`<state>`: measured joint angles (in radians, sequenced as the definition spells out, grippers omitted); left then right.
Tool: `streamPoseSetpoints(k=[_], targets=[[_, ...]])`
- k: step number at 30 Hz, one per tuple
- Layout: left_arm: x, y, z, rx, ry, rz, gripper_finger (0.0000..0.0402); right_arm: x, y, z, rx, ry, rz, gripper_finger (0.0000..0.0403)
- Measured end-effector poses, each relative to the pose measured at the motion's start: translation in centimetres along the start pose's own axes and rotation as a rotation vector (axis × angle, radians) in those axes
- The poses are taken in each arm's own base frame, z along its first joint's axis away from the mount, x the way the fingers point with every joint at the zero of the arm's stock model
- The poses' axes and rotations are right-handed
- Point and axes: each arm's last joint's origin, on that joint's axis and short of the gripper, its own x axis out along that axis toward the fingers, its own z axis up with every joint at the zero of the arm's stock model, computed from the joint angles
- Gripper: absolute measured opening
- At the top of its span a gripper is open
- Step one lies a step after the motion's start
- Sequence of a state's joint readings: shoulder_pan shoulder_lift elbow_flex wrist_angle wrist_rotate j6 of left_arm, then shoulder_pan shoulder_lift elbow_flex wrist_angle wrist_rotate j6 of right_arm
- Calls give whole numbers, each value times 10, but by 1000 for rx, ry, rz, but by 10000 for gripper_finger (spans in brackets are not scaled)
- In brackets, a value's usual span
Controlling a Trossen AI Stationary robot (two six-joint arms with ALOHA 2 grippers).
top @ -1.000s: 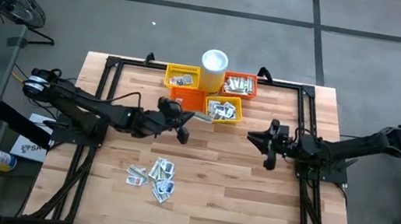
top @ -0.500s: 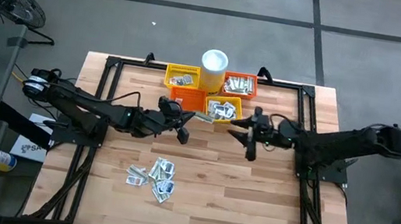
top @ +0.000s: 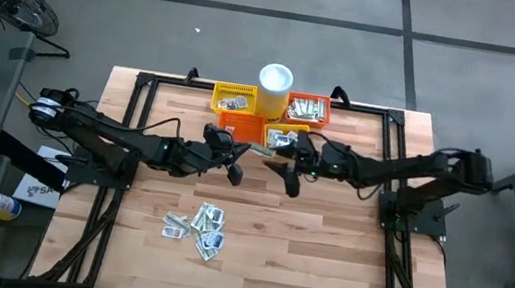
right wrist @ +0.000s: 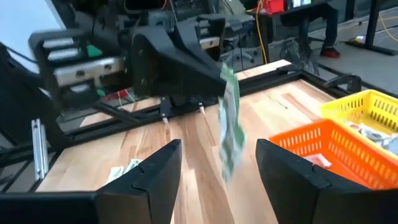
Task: Pick & Place First Aid Supplies
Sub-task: Put the green bandage pack into the top orange basket
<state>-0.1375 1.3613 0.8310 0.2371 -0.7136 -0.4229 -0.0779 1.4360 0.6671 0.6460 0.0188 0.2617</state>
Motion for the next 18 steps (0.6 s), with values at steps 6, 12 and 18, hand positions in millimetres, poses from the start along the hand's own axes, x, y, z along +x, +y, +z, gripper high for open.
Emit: streamPoseSetpoints(k=[6,12,18], targets=[[0,0,0,0,1,0,0,12,1,8,11,-12,5,195],[0,0,0,0,1,0,0,12,-2,8,33,19,-24,171],[0,0,0,1,8,-16,0,12,-7,7,84,40,-34,108]])
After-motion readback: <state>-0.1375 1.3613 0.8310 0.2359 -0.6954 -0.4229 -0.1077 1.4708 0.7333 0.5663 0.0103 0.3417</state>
